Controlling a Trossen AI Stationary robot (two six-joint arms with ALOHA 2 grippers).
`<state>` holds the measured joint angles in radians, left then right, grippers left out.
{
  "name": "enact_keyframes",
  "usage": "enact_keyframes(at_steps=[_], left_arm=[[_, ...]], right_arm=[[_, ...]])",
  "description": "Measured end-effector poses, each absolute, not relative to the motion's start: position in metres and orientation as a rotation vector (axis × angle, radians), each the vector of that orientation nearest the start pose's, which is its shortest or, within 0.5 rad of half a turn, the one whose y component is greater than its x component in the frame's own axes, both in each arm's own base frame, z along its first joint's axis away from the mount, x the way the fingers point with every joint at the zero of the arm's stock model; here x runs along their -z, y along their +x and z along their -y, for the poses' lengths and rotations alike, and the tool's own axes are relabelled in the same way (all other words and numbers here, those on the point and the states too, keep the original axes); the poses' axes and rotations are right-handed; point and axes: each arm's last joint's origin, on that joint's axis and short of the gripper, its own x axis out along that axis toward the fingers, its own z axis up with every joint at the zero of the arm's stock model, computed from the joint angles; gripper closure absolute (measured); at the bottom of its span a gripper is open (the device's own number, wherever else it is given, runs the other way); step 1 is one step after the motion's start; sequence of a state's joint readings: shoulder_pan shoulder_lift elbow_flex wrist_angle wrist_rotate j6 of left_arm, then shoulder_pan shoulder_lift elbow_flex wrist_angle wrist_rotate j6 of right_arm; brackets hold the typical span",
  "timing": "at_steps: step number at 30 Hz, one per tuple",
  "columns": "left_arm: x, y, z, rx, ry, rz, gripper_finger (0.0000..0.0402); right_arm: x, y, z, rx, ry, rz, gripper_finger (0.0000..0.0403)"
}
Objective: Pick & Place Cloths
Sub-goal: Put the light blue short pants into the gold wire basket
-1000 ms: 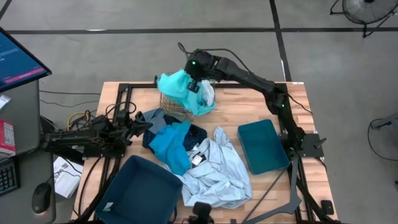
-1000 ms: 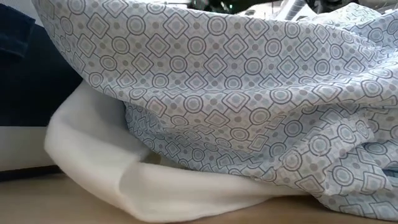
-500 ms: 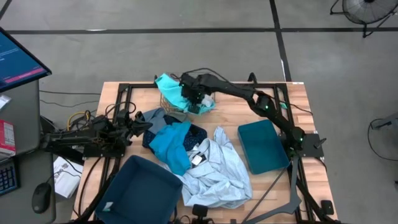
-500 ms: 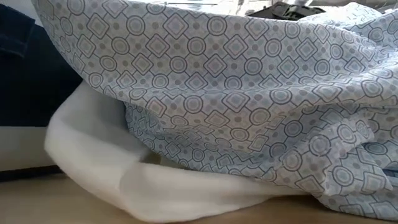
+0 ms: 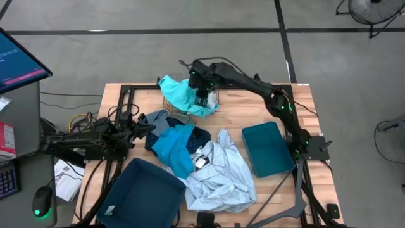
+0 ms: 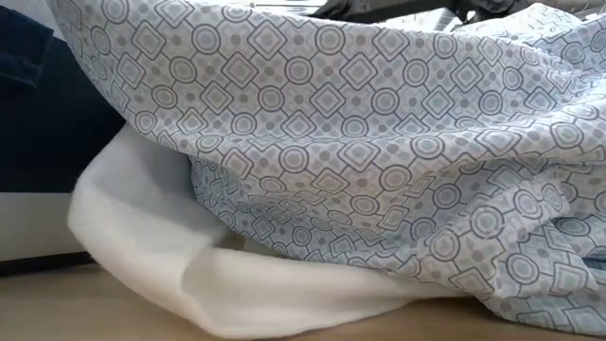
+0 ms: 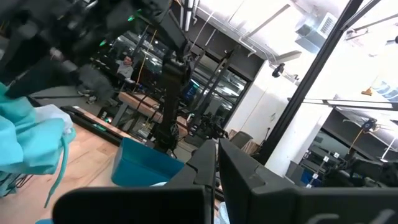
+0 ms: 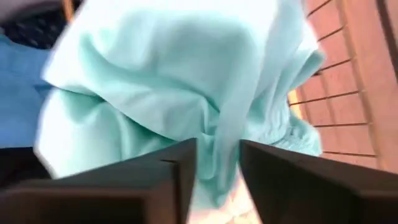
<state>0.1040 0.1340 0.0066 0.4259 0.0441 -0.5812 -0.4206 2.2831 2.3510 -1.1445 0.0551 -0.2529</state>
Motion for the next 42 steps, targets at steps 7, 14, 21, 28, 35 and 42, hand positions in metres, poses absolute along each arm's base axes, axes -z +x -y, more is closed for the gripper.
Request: enact_keyframes(at_steps=[7,14,21,28,35,42], left_arm=[[-0.196,0.101,-0.009,0.03,-0.554,0.307,0.0398],[-0.196,0.101,-0.009,0.033,-0.554,0.307,0.0398],[-0.196,0.101,-0.009,0.034,-0.554,0.308,0.0398],[-0.196,0.101,-0.009,0.033,-0.554,0.308,0.0398],[-0.196,0.101,-0.009,0.029,-0.554,0.309,0.0398],[-0.196,0.101,-0.009,0.029,-0.555,0.309,0.0398]], right_arm=[[-0.339,0.449,0.187,0.336,-0.074,-0.78,0.0129],[-0.304,0.49,0.178,0.286,-0.056,-0.667,0.0093],[-0.247,0.505,0.193,0.335,-0.029,-0.783,0.0092],[-0.219,0.487,0.199,0.365,-0.003,-1.055,0.0141],[-0.244,0.469,0.201,0.4,-0.016,-1.101,0.038],[-0.237,0.44,0.24,0.435,0.22,-1.163,0.0395]])
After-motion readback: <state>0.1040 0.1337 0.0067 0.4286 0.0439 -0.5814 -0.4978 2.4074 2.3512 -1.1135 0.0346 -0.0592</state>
